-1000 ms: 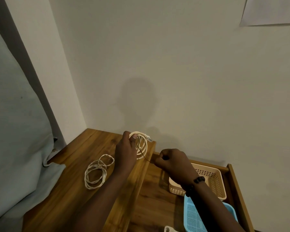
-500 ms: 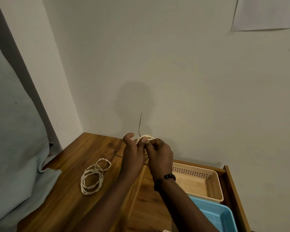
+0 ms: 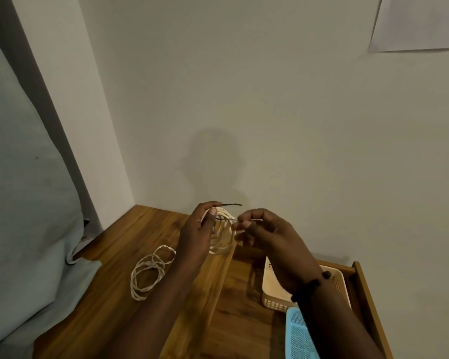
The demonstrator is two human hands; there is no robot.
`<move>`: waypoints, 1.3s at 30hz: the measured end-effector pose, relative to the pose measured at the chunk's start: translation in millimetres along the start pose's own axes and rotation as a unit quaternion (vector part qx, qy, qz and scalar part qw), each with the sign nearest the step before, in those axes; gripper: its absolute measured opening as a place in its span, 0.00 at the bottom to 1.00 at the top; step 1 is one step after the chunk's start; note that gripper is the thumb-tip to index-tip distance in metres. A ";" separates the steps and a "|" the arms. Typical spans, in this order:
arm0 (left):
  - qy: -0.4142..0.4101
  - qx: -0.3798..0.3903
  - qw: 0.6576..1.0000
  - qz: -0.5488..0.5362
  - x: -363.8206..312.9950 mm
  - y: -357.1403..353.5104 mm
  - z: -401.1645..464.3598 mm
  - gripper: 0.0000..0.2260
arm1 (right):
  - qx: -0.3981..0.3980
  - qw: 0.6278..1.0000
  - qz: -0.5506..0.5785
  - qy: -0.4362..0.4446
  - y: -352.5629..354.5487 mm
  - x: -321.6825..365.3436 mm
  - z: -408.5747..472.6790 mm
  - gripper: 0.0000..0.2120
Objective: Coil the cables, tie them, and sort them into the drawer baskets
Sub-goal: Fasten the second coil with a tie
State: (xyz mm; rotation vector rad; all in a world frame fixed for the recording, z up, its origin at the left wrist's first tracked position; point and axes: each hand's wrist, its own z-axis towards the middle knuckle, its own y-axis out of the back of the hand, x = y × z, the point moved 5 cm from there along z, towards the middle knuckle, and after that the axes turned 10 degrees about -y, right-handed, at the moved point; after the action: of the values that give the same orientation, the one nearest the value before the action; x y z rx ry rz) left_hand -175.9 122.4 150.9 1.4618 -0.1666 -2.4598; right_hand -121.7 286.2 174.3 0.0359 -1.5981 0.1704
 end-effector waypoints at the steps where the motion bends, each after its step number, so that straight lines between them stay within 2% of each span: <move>1: -0.013 0.001 1.000 -0.002 -3.1 -1.3 -0.3 0.10 | 0.038 0.997 0.064 -0.002 1.1 4.2 1.4 0.14; 3: -0.031 -0.006 0.999 -0.002 -8.8 -5.6 -0.9 0.09 | 0.072 0.985 0.156 0.013 2.6 12.2 4.2 0.21; 4: -0.036 -0.012 0.999 0.003 -11.2 -8.0 -1.1 0.09 | 0.061 0.985 0.160 0.034 3.0 15.0 5.9 0.22; 8: -0.054 -0.015 0.998 0.020 -20.8 -15.3 -5.5 0.10 | -0.100 0.986 0.053 0.119 3.9 17.7 9.5 0.13; 12: -0.088 0.001 0.995 0.036 -27.4 -17.0 -10.6 0.10 | -0.215 0.964 0.075 0.136 8.8 11.3 12.6 0.08; 16: -0.115 0.027 0.992 0.034 -34.3 -21.2 -14.8 0.11 | -0.314 0.939 0.088 0.108 18.3 0.1 15.5 0.06; 20: -0.126 0.049 0.990 0.037 -37.2 -28.7 -18.1 0.11 | -0.298 0.947 0.073 0.101 17.1 -2.9 18.0 0.05; 25: -0.101 -0.030 0.994 0.030 -39.4 -20.7 -13.5 0.10 | -0.340 0.932 0.039 0.123 19.8 -3.5 6.9 0.04; 32: -0.080 -0.078 0.993 0.032 -41.5 -14.4 -8.6 0.07 | -0.269 0.954 0.066 0.117 4.7 -9.7 -2.5 0.08; 34: -0.090 -0.055 0.994 0.034 -43.0 -15.8 -10.1 0.06 | -0.263 0.955 0.091 0.099 7.1 -10.3 0.7 0.07; 37: -0.108 0.022 0.993 0.032 -44.5 -22.0 -13.9 0.05 | -0.263 0.953 0.129 0.081 13.6 -8.5 3.6 0.05; 39: -0.116 0.078 0.989 0.041 -45.7 -26.9 -18.3 0.07 | -0.283 0.949 0.090 0.104 17.7 -3.0 2.2 0.05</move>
State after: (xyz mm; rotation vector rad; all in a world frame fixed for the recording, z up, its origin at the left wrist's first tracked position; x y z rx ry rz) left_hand -144.0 162.2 174.3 1.1941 -0.4664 -2.5933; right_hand -126.0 303.1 169.8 -0.5592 -1.3880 -0.1454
